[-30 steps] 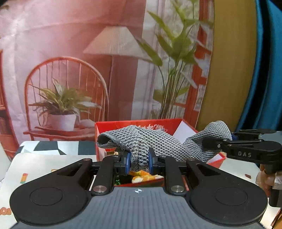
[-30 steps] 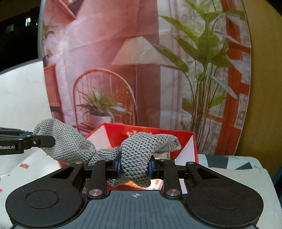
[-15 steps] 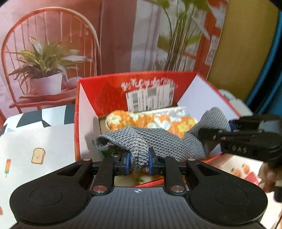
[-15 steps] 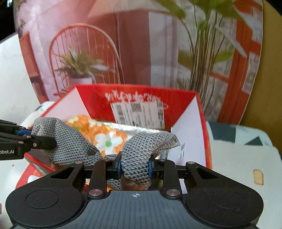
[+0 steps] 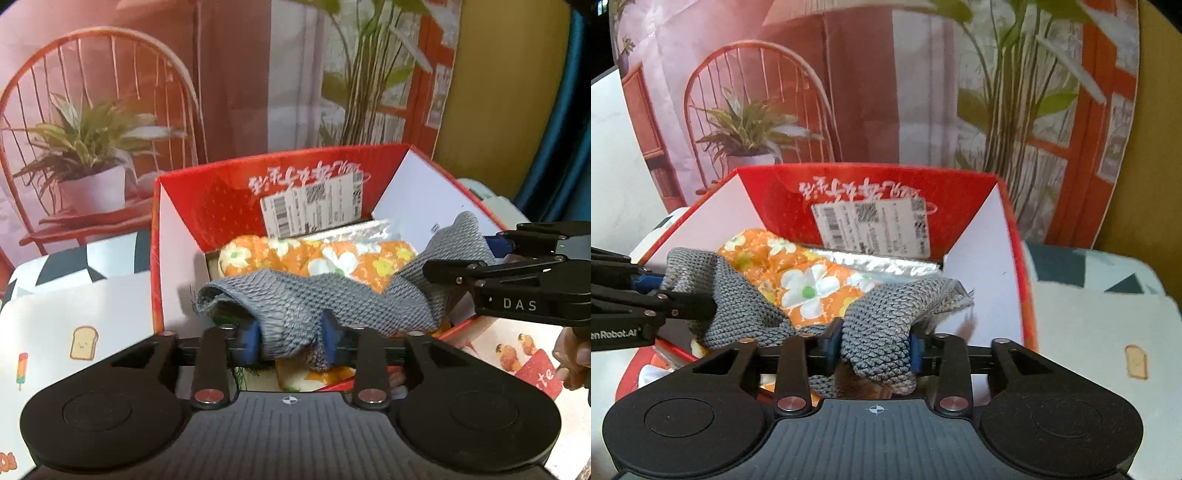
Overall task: Organize soft objects
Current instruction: 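Lift the grey towel with both tools and lower it into the red box, then open both tools to release the towel and withdraw from the box, then move both tools to the clear cable bag on the black mask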
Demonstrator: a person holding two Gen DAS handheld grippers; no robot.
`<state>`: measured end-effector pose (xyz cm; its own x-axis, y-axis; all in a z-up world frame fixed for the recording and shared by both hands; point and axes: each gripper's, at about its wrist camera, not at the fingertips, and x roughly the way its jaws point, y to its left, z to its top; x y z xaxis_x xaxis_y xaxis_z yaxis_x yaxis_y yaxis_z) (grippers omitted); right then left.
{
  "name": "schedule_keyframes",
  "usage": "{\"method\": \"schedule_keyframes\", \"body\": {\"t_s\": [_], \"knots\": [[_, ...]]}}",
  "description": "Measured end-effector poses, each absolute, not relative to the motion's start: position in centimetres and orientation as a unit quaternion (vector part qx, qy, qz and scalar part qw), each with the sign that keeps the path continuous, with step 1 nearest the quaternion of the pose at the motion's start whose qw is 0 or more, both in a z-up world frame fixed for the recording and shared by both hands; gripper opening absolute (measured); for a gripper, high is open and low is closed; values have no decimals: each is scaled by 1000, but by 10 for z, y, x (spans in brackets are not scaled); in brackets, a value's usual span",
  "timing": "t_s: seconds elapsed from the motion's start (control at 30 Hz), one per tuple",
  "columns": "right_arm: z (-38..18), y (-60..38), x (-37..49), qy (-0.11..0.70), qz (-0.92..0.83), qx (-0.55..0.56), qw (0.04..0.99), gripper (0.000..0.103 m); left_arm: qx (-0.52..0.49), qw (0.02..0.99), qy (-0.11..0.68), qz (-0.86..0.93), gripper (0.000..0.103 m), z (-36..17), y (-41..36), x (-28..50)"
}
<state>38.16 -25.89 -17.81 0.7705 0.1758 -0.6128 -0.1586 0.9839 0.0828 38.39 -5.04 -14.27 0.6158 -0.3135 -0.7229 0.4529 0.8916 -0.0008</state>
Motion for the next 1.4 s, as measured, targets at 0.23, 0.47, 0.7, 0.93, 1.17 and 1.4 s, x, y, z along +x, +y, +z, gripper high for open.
{"method": "schedule_keyframes", "body": {"t_s": [0.23,0.47,0.7,0.93,1.17,1.4], "knots": [[-161,-261,350,259,75,-17,963,71,95,918,311,-227,64,-116,-41,350],[-152,-261,298,199,88,-13,976,80,71,933,271,-224,66,-108,-21,303],[-168,-249,245,177,106,-13,978,81,42,938,274,-208,66,-129,-2,263],[-217,-232,209,221,117,-20,968,83,34,934,300,-191,66,-167,9,231],[-260,-216,186,264,115,-26,957,83,23,929,326,-173,66,-192,19,215],[-279,-204,166,270,118,-46,954,90,24,925,342,-163,66,-213,20,203]]}}
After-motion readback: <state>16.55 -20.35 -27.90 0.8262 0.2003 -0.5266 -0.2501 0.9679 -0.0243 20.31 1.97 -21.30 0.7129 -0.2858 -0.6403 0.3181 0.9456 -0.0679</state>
